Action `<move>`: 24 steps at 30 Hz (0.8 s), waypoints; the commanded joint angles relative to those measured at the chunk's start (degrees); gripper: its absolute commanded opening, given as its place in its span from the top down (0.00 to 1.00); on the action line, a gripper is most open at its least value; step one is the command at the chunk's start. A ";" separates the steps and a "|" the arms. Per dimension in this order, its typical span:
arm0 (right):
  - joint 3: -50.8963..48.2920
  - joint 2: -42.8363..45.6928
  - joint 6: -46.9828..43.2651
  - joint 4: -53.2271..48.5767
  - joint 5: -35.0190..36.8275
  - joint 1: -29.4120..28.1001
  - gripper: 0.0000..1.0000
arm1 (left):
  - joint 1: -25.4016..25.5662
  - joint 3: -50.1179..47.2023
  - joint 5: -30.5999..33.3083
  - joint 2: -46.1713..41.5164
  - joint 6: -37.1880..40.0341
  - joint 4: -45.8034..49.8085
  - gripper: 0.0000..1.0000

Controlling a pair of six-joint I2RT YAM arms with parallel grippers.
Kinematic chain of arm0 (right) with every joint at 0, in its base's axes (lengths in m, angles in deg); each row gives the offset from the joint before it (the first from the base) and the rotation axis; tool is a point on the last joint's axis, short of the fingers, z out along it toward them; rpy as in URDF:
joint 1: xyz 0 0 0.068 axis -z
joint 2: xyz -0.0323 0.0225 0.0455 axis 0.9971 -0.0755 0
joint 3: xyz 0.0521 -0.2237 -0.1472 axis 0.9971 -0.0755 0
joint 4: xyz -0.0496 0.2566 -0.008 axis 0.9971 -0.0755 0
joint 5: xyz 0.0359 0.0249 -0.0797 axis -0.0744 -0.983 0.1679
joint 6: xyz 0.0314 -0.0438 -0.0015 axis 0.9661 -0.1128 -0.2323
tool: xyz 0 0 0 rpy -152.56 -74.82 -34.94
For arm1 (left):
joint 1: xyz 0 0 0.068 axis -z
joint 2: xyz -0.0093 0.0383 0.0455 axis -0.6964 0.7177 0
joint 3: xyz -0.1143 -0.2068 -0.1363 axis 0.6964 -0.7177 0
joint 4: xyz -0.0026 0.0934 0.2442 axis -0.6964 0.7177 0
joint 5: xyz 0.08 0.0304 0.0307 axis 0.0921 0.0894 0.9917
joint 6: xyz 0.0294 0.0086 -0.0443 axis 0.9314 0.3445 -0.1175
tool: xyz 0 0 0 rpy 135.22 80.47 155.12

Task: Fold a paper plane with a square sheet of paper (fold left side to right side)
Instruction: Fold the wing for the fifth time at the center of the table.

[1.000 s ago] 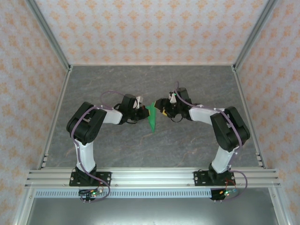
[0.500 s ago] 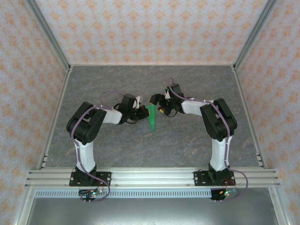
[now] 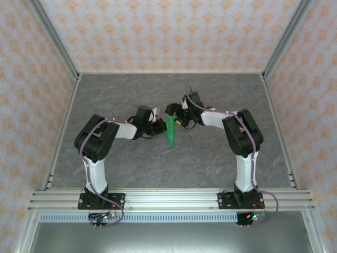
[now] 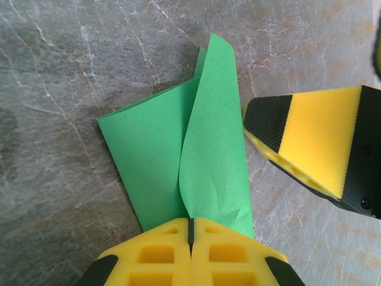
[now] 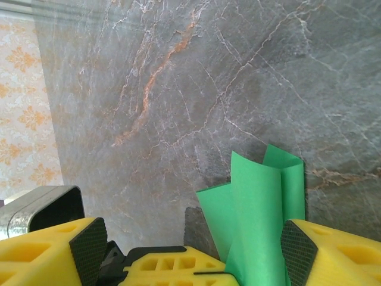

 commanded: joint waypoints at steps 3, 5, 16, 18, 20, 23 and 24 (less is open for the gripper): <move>1.90 -1.87 -0.51 -2.13 0.62 -0.49 0.20 | -1.12 -0.28 2.19 1.73 1.07 0.63 1.00; 2.19 -2.16 -0.57 -2.31 0.62 -0.56 0.20 | -1.14 -0.26 2.13 1.63 1.13 0.68 1.00; 8.36 -5.93 -4.86 -18.21 4.75 -1.43 0.21 | -1.12 -0.04 1.33 -0.74 2.05 1.02 1.00; 9.80 -6.90 -5.83 -21.59 6.11 -1.77 0.21 | -1.12 0.13 1.23 -1.44 2.48 1.50 1.00; 10.81 -7.46 -6.45 -23.58 7.26 -2.05 0.21 | -1.12 0.34 1.46 -1.53 2.83 2.05 1.00; 11.56 -8.24 -6.77 -24.97 7.74 -2.20 0.21 | -1.12 0.55 1.60 -1.51 3.06 2.52 1.00; 11.68 -8.34 -6.92 -25.32 7.93 -2.22 0.21 | -1.13 0.54 1.68 -1.51 3.05 2.54 1.00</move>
